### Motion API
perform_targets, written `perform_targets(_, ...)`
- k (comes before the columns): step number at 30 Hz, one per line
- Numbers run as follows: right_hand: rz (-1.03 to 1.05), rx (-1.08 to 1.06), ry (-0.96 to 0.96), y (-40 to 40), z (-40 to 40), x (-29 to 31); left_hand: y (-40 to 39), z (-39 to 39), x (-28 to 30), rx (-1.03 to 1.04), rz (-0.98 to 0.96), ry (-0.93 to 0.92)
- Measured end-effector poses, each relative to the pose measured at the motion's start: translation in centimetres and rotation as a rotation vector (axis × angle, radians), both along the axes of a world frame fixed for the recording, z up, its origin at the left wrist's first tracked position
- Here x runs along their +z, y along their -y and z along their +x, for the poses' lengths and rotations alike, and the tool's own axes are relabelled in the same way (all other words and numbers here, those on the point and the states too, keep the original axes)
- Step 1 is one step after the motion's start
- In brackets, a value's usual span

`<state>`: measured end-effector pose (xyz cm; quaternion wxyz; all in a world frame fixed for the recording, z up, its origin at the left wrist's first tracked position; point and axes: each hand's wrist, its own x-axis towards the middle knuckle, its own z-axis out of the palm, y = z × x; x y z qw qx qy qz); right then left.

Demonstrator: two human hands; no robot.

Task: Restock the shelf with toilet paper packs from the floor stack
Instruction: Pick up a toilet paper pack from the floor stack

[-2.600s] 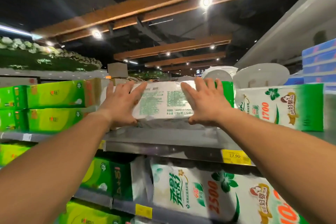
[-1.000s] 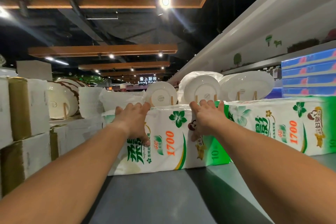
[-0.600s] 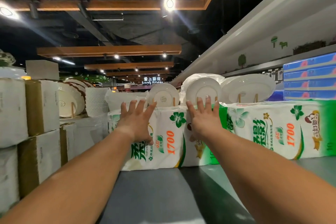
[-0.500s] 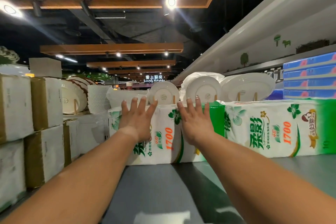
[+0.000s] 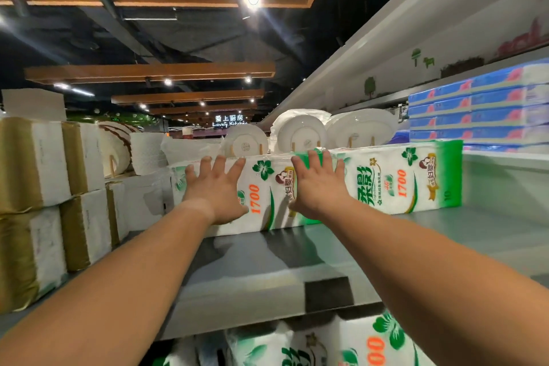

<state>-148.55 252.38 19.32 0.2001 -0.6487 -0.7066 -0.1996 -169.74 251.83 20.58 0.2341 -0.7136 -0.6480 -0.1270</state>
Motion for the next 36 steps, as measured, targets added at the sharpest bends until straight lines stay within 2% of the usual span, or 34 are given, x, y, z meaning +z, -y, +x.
perform_targets(5,-0.001,-0.094,-0.041,8.5,0.9,-1.3,5.2,1.3,-1.2,-0.162,-0.003,0.008)
perform_targets(11,-0.031,-0.279,-0.085,19.3,2.2,-6.2,11.6,4.3,-5.6,-0.390,-0.003,-0.039)
perform_targets(18,-0.090,-0.554,-0.117,34.0,8.9,-9.9,19.9,14.4,-7.9,-0.653,-0.035,-0.066)
perform_targets(28,-0.166,-1.144,-0.255,64.8,20.7,-16.9,43.1,36.0,-14.6,-1.202,-0.066,-0.164)
perform_targets(32,-0.190,-1.343,-0.321,77.5,23.3,-18.9,54.6,41.9,-17.2,-1.422,-0.137,-0.189)
perform_targets(36,-0.200,-1.481,-0.368,86.7,25.2,-19.7,63.7,46.2,-18.9,-1.555,-0.179,-0.228)
